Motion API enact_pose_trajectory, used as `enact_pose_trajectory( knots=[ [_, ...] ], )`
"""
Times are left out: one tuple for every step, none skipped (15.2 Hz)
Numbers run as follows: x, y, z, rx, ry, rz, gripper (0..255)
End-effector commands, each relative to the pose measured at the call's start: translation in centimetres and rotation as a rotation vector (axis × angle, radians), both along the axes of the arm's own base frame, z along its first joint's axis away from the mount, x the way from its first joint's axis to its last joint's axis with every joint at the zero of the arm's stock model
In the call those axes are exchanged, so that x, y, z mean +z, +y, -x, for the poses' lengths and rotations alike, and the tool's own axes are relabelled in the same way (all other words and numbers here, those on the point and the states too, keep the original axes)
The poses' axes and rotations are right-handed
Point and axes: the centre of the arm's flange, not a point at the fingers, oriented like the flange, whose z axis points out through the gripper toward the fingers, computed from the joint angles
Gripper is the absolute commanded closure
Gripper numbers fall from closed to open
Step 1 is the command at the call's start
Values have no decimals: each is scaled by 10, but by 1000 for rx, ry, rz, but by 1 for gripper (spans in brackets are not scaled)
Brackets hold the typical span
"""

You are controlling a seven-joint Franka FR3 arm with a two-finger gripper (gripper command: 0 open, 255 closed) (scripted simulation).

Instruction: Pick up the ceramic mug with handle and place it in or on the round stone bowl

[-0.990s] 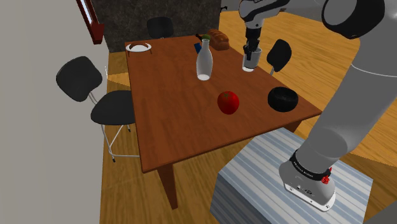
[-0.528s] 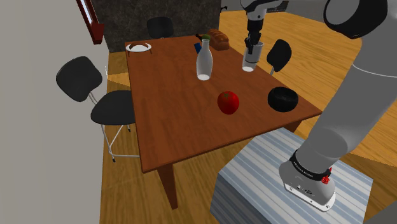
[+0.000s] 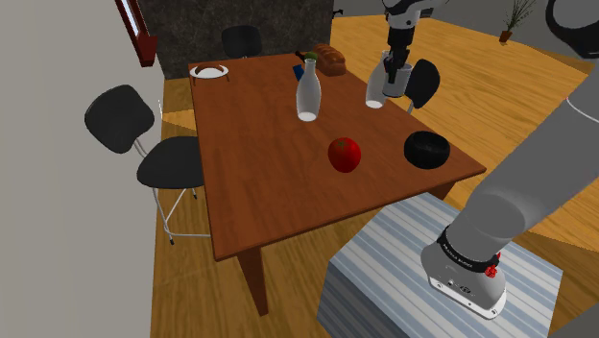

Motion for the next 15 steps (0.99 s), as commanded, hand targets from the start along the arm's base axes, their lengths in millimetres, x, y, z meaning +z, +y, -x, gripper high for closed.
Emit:
enact_pose_trajectory(
  knots=[
    [3,10,26,1,0,1,255],
    [4,13,38,1,0,1,255],
    [5,17,51,1,0,1,255],
    [6,20,64,1,0,1,255],
    [7,24,76,1,0,1,255],
    [8,28,89,1,0,1,255],
    [9,31,102,1,0,1,255],
    [10,35,114,1,0,1,255],
    [11,39,127,1,0,1,255],
    [12,42,140,1,0,1,255],
    [13,46,152,1,0,1,255],
    [15,49,165,1,0,1,255],
    [16,53,178,1,0,1,255],
    [17,57,190,1,0,1,255],
    [17,59,200,1,0,1,255]
  ],
)
